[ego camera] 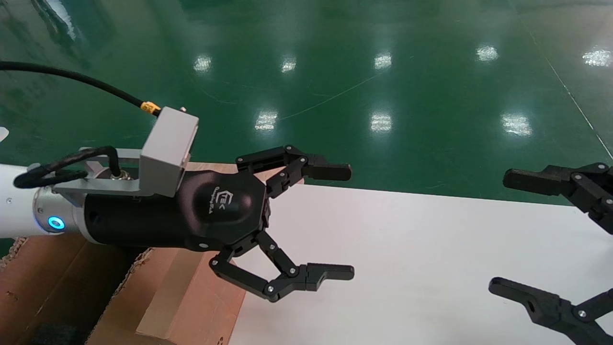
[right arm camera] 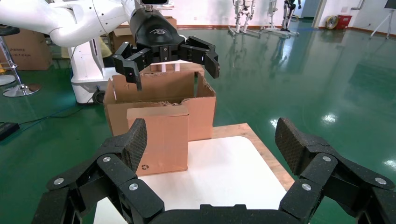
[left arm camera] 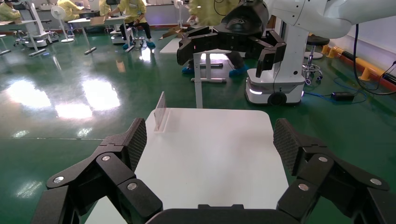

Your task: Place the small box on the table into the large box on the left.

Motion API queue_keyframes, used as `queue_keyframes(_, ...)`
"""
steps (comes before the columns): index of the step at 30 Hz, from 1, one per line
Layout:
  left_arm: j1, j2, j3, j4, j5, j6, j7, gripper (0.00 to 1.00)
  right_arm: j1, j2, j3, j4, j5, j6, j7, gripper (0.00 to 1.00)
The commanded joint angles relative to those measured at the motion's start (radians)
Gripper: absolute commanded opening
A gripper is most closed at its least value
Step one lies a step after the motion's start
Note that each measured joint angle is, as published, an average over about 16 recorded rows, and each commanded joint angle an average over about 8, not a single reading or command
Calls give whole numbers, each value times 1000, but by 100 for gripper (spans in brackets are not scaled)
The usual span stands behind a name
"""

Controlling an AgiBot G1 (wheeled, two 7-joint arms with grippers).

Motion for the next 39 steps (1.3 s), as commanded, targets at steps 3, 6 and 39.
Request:
queue_keyframes(3, 0, 0, 0, 0, 0, 0, 0, 100, 0, 0, 0, 0, 0, 0, 0, 100)
queue_keyframes(6, 0, 0, 0, 0, 0, 0, 0, 100, 0, 0, 0, 0, 0, 0, 0, 100)
queue_keyframes(39, -225, -52, 124, -66, 401, -47, -159, 100, 0, 0, 0, 0, 0, 0, 0, 0)
